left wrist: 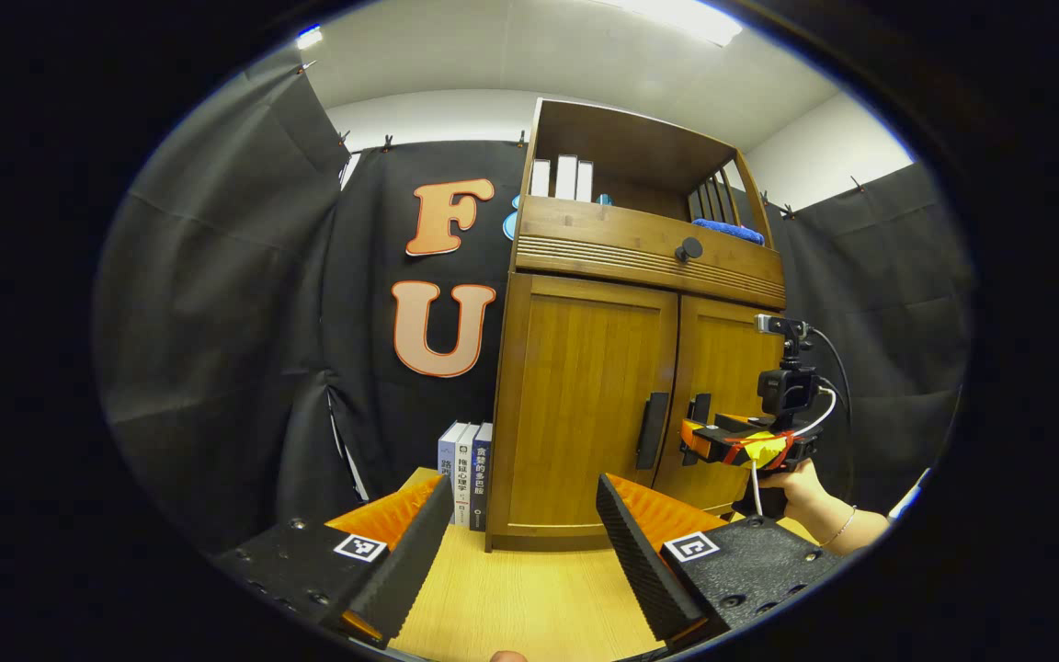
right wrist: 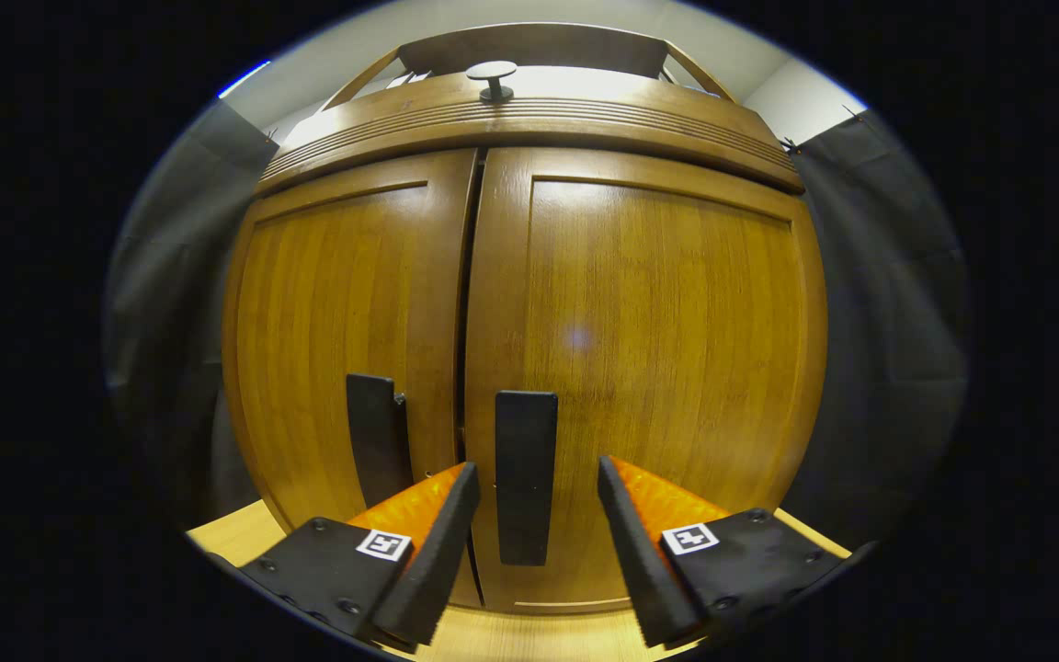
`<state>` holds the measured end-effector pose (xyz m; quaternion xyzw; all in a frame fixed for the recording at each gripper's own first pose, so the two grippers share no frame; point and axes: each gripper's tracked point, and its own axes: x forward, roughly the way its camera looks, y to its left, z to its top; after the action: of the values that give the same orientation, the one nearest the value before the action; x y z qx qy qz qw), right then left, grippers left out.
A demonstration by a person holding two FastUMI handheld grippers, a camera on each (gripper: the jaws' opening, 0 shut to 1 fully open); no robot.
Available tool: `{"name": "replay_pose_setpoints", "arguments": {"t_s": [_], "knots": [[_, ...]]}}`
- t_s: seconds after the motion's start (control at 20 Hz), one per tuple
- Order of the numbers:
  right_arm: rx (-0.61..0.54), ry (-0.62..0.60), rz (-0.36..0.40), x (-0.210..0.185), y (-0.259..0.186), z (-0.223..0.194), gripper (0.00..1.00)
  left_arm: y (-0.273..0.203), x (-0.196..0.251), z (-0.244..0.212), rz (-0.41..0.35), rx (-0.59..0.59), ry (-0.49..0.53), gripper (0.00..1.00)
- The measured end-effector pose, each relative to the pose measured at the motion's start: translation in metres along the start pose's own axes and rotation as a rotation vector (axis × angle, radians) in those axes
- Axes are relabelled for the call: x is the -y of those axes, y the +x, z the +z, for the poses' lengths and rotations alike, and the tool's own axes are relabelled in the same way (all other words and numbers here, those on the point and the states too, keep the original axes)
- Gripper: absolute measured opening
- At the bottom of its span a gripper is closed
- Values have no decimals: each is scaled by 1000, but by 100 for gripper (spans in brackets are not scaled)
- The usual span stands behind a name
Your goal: Open the right door of the double-door shoe cabinet with the right hand, and open the left door with the left hand.
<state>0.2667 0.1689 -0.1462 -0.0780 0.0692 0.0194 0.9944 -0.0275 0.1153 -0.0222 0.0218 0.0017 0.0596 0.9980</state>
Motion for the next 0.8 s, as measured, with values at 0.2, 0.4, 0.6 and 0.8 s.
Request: {"name": "replay_pose_setpoints", "arguments": {"t_s": [0.2,0.4,0.6,0.8], "knots": [[-16,12,4,-2,13,-8,70,-1,-1,2,1,4,4,92],[-34,43,39,-7,17,-15,51,-3,0,0,-2,0,5,94],[-47,62,51,-6,10,-21,35,-3,0,-1,3,-6,4,92],[-48,74,90,-5,-4,-24,36,-4,4,-3,-4,-15,-4,92]]}}
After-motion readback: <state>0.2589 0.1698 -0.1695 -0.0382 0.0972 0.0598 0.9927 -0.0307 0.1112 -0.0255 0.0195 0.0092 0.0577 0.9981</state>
